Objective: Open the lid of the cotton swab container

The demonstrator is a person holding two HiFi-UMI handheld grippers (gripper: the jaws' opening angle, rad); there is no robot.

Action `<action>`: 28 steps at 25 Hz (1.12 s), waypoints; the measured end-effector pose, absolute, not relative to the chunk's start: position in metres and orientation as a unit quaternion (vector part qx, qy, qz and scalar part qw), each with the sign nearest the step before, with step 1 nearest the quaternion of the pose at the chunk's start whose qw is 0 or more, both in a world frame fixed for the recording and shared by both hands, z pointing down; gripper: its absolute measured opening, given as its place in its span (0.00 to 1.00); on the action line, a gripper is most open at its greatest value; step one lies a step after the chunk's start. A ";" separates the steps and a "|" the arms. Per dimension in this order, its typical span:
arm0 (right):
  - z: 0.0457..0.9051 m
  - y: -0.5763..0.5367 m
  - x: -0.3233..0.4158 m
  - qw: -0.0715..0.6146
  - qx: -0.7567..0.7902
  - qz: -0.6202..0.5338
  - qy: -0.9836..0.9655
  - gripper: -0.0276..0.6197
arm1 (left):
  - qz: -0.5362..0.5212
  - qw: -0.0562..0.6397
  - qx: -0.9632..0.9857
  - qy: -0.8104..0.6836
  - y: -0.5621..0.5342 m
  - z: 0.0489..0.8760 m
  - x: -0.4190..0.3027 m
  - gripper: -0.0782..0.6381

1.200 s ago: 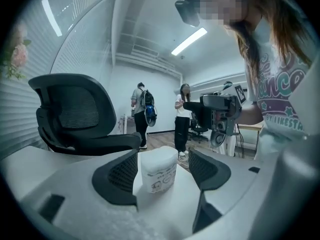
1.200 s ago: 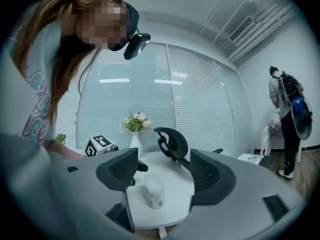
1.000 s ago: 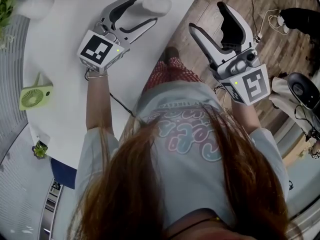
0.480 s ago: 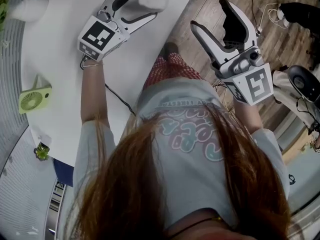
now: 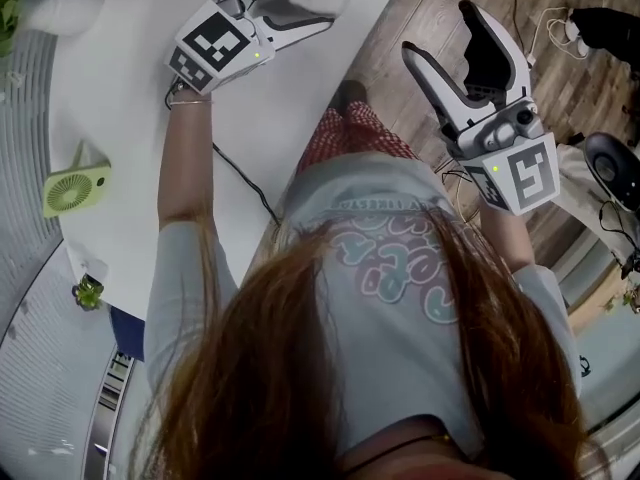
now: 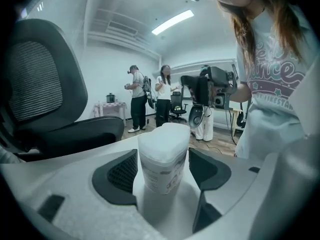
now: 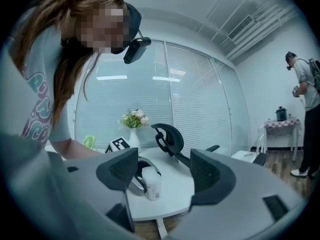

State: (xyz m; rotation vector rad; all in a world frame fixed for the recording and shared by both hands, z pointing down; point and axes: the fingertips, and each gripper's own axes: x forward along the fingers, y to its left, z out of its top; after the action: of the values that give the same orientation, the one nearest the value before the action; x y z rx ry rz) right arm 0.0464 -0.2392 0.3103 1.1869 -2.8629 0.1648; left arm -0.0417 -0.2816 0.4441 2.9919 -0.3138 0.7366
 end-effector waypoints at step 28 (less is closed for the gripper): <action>0.312 -0.245 0.044 0.027 0.375 0.048 -0.925 0.52 | 0.338 -0.041 0.940 -0.027 -0.268 0.472 -0.024 0.44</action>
State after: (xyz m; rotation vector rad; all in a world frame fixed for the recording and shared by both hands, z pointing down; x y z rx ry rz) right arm 0.0443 -0.2455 0.3123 1.1596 -2.8586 0.1468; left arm -0.0244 -0.2683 0.4720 3.0316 -0.0881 1.0911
